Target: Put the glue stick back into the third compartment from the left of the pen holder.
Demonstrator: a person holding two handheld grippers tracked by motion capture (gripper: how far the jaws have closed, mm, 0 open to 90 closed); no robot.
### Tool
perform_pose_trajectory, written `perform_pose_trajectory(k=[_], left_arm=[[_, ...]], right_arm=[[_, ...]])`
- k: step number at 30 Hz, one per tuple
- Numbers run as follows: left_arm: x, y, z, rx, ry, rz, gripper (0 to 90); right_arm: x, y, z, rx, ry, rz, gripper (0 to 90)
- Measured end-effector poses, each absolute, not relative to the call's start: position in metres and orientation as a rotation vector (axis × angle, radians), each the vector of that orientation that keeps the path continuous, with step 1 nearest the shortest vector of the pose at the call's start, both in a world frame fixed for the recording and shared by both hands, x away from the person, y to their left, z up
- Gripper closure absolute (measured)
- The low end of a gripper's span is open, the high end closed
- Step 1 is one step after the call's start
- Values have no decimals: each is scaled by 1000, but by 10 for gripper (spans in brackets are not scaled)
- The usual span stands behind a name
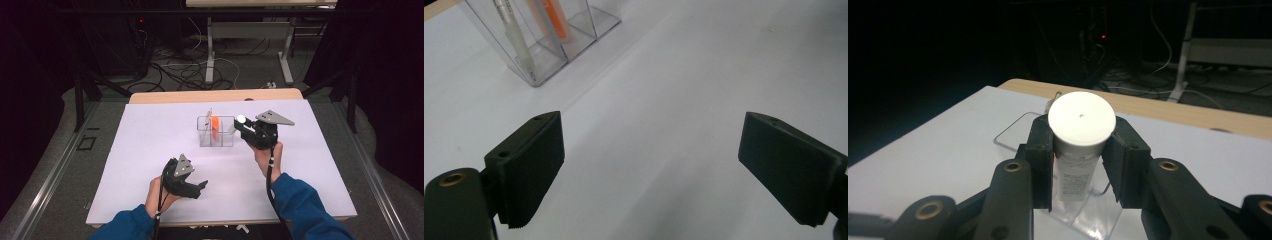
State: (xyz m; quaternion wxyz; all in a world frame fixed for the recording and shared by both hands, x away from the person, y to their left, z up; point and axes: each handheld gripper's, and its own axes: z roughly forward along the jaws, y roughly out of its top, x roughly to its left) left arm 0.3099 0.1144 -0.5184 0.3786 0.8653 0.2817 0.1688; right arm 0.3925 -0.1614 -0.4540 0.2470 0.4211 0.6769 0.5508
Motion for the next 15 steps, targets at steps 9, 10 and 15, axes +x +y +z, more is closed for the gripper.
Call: perform_pose_trajectory(k=[9,10,15], left_arm=[[310,119,-520,2210,734,451,97],[310,119,-519,2222,732,436,96],[309,120,-520,2210,740,450,89]], right_arm=[[421,-143,-470,1162,1876,1379,666],[423,-142,-472,1171,1895,1364,662],[429,-145,-480,1239,2004,1324,312]])
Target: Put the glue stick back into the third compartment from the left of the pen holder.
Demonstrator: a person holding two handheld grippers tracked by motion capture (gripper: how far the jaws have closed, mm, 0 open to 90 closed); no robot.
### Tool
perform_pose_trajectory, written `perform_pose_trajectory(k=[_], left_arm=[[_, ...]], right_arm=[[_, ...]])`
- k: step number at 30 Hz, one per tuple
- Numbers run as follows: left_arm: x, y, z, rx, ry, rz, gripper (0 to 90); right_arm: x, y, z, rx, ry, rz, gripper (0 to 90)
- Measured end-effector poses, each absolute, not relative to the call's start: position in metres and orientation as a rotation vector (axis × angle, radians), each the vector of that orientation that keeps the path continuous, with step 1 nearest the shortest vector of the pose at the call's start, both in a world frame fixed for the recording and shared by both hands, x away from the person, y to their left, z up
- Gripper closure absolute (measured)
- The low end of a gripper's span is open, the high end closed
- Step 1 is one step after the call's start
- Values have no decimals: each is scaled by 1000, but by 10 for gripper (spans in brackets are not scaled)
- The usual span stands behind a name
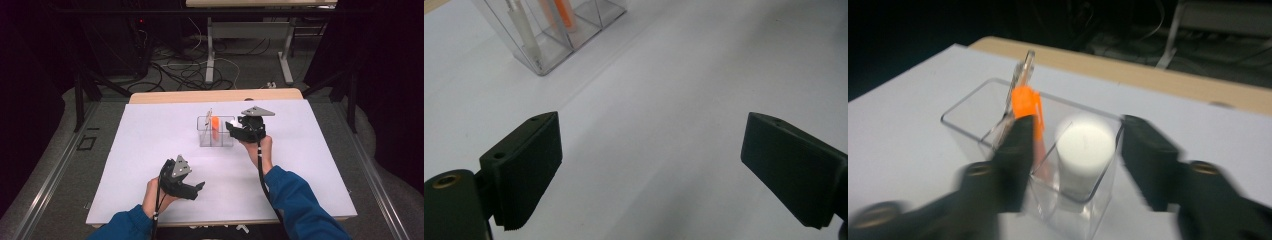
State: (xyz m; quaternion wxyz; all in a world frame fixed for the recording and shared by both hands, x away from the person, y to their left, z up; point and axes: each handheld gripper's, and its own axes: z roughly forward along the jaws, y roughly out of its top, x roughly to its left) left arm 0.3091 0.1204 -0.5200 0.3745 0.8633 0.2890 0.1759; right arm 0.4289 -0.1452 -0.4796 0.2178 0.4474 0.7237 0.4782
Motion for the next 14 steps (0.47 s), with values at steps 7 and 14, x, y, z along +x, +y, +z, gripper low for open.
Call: perform_pose_trajectory(k=[7,14], left_arm=[[305,128,-519,2211,766,466,54],[299,136,-516,2218,781,496,15]], right_arm=[[395,-165,-484,1171,2124,1304,103],[361,-190,-488,1163,2198,1294,28]])
